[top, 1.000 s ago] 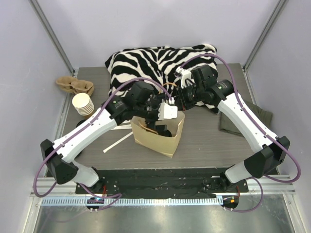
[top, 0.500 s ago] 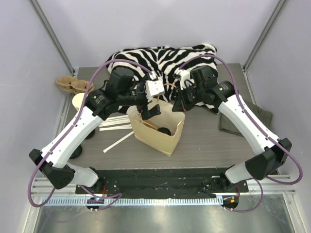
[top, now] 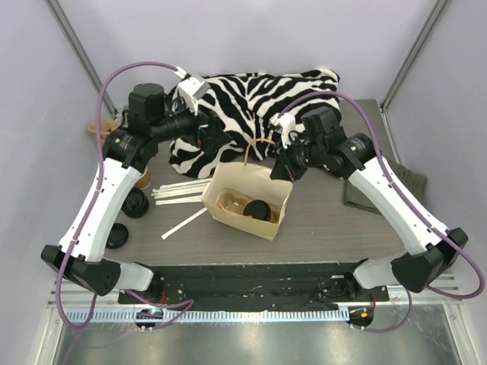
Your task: Pack the takeout coffee
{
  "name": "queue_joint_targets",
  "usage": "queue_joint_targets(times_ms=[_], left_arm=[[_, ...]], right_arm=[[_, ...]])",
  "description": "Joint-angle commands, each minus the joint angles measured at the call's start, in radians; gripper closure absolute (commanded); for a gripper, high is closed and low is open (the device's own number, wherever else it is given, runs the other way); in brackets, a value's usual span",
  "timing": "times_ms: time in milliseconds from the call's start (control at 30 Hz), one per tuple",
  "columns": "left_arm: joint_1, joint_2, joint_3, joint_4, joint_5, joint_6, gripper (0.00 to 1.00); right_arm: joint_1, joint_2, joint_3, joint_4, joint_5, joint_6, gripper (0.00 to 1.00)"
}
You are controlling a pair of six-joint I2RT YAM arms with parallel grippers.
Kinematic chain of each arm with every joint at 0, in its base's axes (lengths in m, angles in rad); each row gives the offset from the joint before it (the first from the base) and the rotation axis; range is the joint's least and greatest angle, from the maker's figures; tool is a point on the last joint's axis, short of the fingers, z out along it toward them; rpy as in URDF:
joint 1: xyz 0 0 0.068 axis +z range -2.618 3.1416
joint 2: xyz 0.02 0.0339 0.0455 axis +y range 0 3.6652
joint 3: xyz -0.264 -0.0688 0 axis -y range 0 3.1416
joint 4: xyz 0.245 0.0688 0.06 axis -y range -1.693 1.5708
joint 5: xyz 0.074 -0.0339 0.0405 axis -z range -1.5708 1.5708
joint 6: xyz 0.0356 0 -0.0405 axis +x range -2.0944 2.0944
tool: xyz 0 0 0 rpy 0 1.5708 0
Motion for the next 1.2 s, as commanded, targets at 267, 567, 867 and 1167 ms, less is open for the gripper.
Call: queue_joint_targets(times_ms=[267,567,867,1167], left_arm=[[0.180,-0.163,-0.272,-0.273,0.026,0.228,0.06],[0.168,-0.293,-0.576,-0.415,-0.110,0.521,0.17],[0.146,-0.320,-0.740,-0.366,-0.275,0.565,0.19],[0.111,-0.297,-0.805,-0.281,-0.321,0.521,0.19]], right_arm=[[0.149,-0.159,-0.032,-0.002,0.138,-0.053,0.99],[0.221,-0.211,-0.060,-0.009,0.245,0.001,0.99],[0.261,-0.229,-0.039,-0.053,0.268,-0.045,0.99],[0.391,-0.271,-0.071,-0.084,0.348,-0.169,0.99]])
